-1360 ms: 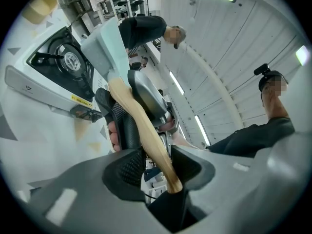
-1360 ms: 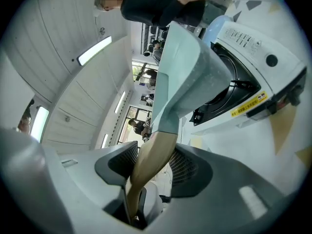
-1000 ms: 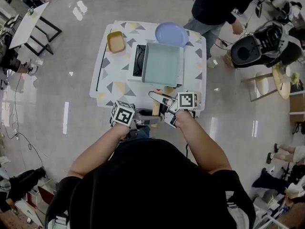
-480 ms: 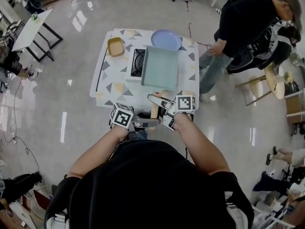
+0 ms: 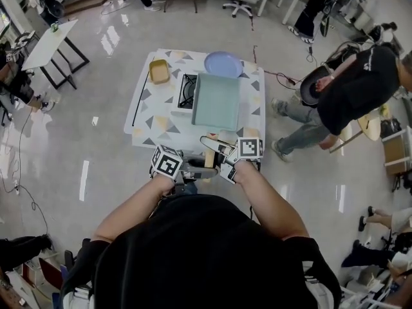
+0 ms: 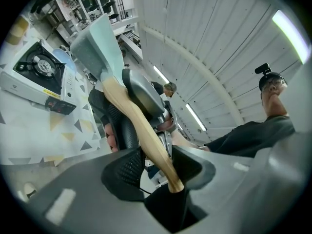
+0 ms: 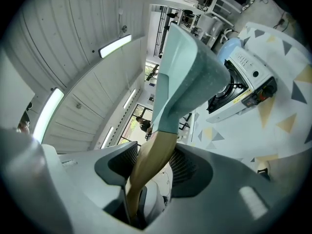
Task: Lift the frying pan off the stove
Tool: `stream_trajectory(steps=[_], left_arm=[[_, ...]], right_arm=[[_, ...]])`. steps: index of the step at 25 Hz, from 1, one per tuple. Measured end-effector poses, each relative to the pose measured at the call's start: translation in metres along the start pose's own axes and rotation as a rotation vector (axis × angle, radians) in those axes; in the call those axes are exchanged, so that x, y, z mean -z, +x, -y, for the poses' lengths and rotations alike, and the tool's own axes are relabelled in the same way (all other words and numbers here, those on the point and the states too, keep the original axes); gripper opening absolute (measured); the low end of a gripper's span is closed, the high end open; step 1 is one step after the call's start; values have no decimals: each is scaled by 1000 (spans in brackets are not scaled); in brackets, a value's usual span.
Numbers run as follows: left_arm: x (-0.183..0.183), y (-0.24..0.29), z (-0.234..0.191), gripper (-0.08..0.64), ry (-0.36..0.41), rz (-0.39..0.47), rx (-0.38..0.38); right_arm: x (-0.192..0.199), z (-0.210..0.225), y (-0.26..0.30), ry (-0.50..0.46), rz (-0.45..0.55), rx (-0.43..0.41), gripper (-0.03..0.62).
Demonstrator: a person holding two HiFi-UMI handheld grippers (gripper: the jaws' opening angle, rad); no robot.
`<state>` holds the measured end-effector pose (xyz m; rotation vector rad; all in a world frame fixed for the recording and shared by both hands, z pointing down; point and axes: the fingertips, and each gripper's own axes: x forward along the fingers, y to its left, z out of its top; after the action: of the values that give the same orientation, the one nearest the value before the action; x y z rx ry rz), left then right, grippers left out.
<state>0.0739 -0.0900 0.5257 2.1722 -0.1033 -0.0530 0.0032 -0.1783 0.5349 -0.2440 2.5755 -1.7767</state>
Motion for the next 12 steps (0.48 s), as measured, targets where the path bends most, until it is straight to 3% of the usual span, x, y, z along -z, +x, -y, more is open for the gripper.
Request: stream_trajectory(steps=[2, 6, 12], left_arm=[[4, 2, 5, 175, 6, 1, 0], [12, 5, 12, 176, 13, 0, -5], [23, 6, 22, 176, 24, 0, -14]], right_arm=[[3, -11, -1, -24, 2, -45, 236], [13, -8, -10, -5, -7, -3, 236], [26, -15, -13, -20, -18, -12, 236]])
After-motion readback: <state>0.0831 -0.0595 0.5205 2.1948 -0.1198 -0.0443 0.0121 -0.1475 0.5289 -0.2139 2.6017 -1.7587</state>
